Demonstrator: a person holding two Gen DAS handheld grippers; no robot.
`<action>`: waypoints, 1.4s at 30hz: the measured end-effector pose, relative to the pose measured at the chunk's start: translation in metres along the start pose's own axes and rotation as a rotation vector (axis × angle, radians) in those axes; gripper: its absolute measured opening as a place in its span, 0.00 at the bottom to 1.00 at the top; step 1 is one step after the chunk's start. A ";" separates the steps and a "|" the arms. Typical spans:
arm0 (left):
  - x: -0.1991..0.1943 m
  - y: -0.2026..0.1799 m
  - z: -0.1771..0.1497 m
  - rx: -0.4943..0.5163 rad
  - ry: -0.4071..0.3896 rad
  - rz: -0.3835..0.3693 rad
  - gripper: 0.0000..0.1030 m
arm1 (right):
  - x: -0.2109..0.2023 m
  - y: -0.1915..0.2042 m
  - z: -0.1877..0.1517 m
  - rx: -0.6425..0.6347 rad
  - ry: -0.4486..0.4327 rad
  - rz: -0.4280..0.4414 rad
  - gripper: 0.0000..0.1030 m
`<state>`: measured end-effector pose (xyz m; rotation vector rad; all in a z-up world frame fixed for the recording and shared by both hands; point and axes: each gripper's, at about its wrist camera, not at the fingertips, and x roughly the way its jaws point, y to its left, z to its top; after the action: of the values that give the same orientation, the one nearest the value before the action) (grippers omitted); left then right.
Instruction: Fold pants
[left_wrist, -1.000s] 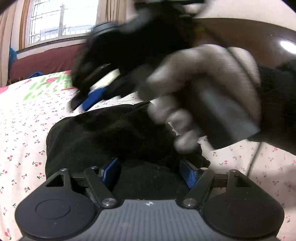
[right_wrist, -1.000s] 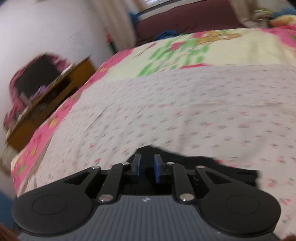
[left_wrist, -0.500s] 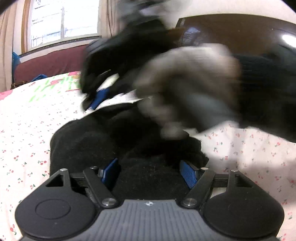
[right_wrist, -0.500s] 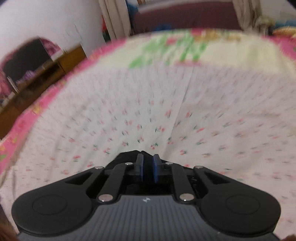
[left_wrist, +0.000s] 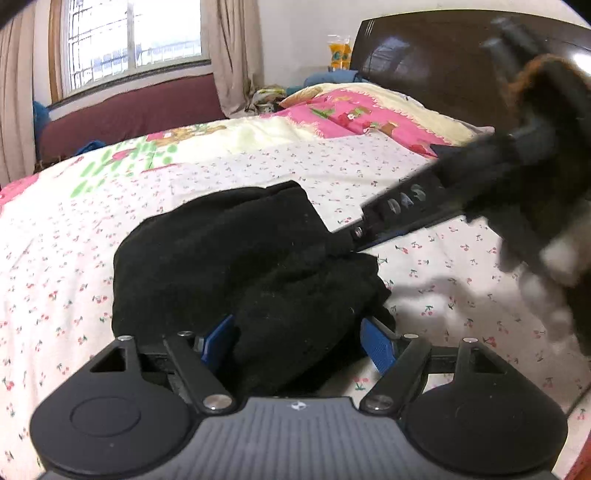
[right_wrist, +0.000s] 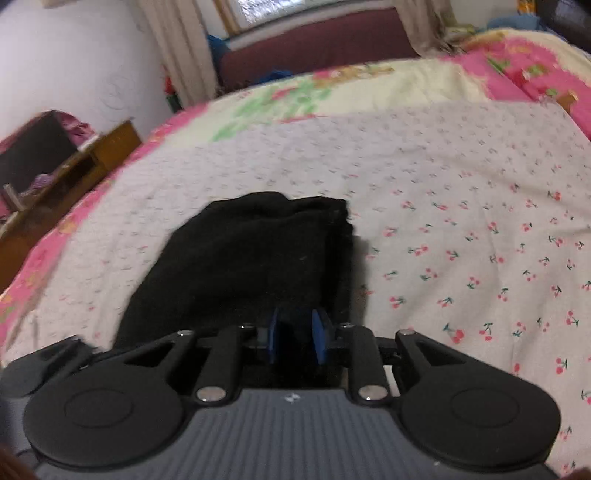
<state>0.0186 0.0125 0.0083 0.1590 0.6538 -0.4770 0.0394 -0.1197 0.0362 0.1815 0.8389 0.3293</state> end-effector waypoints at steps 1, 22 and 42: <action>0.002 -0.001 0.000 0.007 0.014 0.008 0.85 | 0.006 0.004 -0.007 -0.029 0.023 -0.039 0.26; -0.041 -0.013 -0.016 -0.055 0.018 0.050 0.92 | -0.053 0.007 -0.085 0.151 -0.041 -0.105 0.35; -0.039 -0.001 -0.017 -0.146 0.046 0.149 1.00 | -0.053 0.021 -0.091 0.138 -0.063 -0.049 0.38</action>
<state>-0.0178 0.0311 0.0193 0.0800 0.7137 -0.2815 -0.0667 -0.1168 0.0192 0.2981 0.8033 0.2184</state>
